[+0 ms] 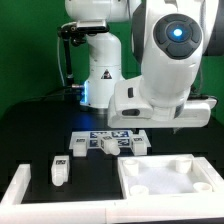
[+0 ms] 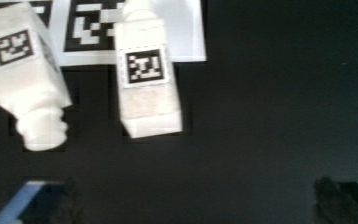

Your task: Assemble one leg

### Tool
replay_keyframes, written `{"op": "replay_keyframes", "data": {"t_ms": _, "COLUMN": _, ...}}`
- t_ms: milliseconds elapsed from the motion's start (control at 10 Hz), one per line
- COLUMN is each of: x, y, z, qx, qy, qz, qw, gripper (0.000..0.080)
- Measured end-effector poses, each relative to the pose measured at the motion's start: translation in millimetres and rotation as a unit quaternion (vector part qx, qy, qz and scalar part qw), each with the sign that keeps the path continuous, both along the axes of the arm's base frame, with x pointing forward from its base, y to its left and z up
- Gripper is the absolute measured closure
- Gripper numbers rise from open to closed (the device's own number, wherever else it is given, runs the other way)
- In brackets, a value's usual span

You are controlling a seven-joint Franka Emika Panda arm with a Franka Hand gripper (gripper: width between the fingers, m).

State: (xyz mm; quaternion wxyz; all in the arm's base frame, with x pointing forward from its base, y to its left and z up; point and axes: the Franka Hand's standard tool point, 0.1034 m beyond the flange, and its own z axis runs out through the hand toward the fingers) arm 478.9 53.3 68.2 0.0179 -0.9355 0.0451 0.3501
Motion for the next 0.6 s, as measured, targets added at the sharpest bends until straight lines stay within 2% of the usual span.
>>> {"op": "replay_keyframes", "data": {"t_ms": 300, "x": -4.1, "y": -0.5, "z": -2.3, "qx": 0.003, "qy": 0.008, "qz": 0.004, "qw": 1.0, "gripper": 0.015}}
{"op": "replay_keyframes", "data": {"t_ms": 500, "x": -20.8, "y": -5.8, "z": -22.4, "qx": 0.014, "qy": 0.058, "qz": 0.001, "qw": 0.998, "gripper": 0.015}}
{"op": "replay_keyframes", "data": {"t_ms": 600, "x": -21.6, "y": -5.5, "z": -26.3, "qx": 0.013, "qy": 0.06, "qz": 0.002, "qw": 0.998, "gripper": 0.015}}
